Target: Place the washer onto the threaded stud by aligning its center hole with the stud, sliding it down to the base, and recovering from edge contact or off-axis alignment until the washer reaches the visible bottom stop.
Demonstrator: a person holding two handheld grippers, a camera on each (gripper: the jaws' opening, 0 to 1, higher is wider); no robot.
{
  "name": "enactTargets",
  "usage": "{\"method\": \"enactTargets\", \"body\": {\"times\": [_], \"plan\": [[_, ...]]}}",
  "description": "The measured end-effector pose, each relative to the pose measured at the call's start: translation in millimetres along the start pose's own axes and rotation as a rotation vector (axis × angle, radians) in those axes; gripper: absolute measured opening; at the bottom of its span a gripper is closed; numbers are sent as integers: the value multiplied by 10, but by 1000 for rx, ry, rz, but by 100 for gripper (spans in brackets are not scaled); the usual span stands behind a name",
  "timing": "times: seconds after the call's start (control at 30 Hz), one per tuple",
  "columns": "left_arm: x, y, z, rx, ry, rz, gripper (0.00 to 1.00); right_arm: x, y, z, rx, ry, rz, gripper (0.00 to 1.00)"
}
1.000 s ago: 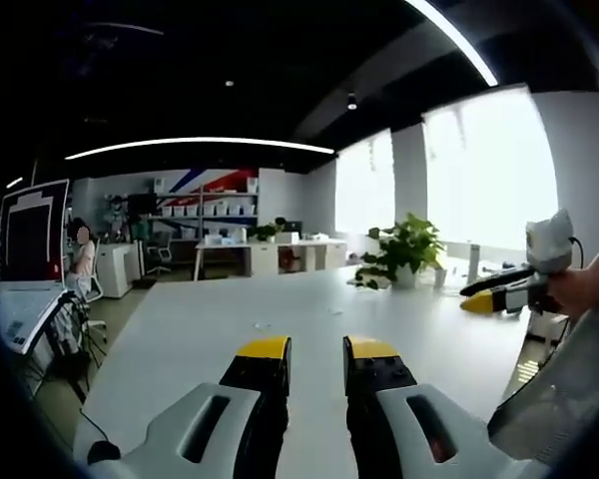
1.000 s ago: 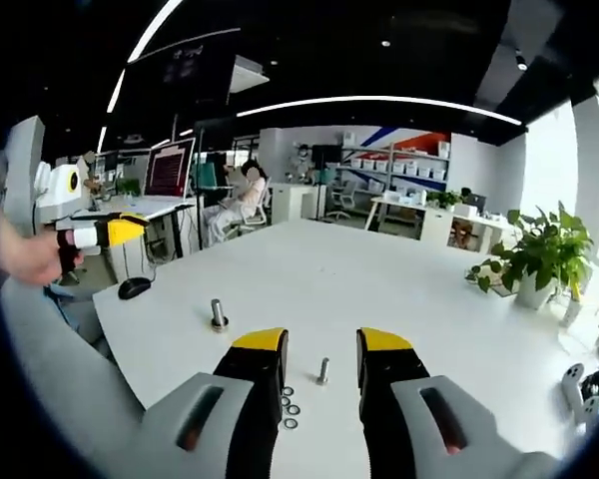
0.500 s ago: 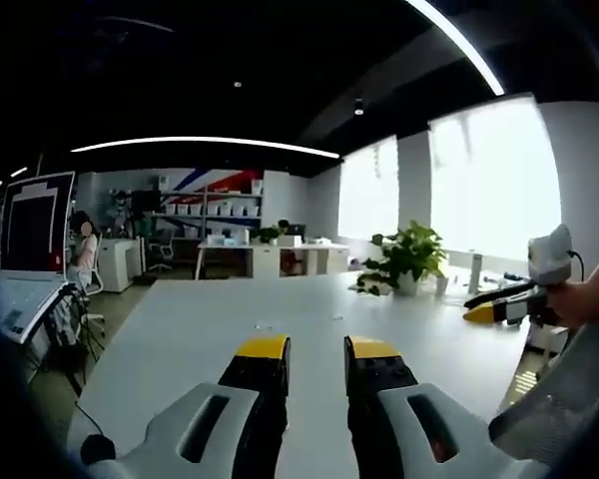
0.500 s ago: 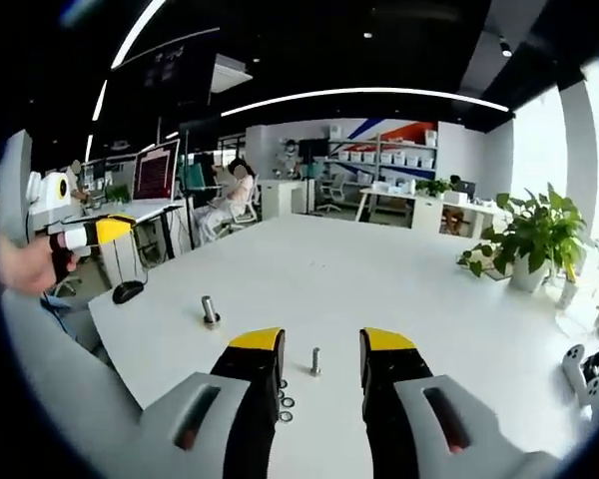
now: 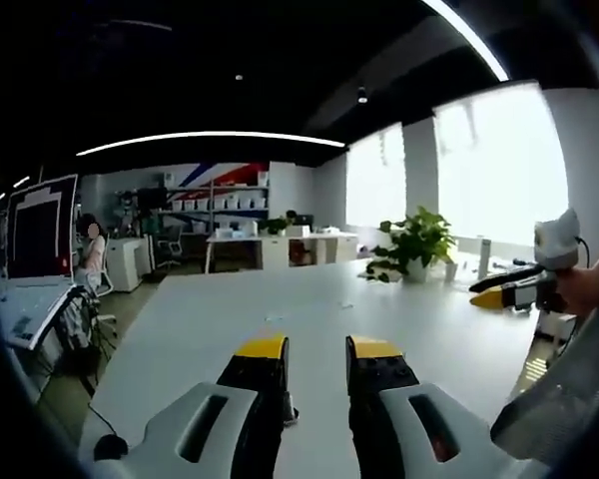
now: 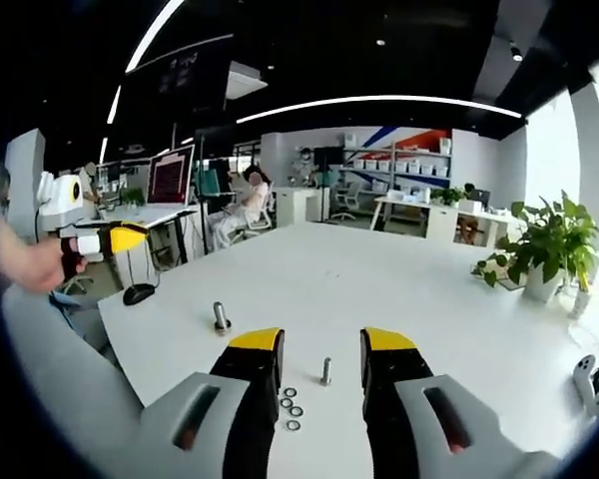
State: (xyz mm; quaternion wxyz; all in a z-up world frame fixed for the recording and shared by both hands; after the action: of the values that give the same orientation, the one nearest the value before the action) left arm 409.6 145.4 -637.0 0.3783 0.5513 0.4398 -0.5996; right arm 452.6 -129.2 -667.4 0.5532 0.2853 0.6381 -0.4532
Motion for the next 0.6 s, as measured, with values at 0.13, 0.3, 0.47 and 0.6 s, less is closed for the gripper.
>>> {"method": "enactTargets", "body": {"times": [0.13, 0.3, 0.47, 0.6], "plan": [[-47, -20, -9, -14, 25, 7, 21, -26, 12, -21, -21, -7, 10, 33], [5, -3, -19, -19, 17, 2, 21, 43, 68, 42, -28, 17, 8, 33], [-27, 9, -33, -22, 34, 16, 21, 112, 127, 11, -64, 2, -12, 33], [-31, 1, -48, -28, 13, 19, 21, 214, 192, -8, -84, -4, -21, 33]]}}
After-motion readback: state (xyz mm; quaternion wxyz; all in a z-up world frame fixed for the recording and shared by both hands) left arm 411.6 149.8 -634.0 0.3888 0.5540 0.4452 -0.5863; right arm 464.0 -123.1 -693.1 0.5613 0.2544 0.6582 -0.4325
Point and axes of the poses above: the point that each gripper's makers call its tool centre point, and the gripper's own axes: y roughly forward along the fingers, z roughly to its right, x roughly out of its underside, the point moved 1 cm from there along -y, roughly backward along the fingers
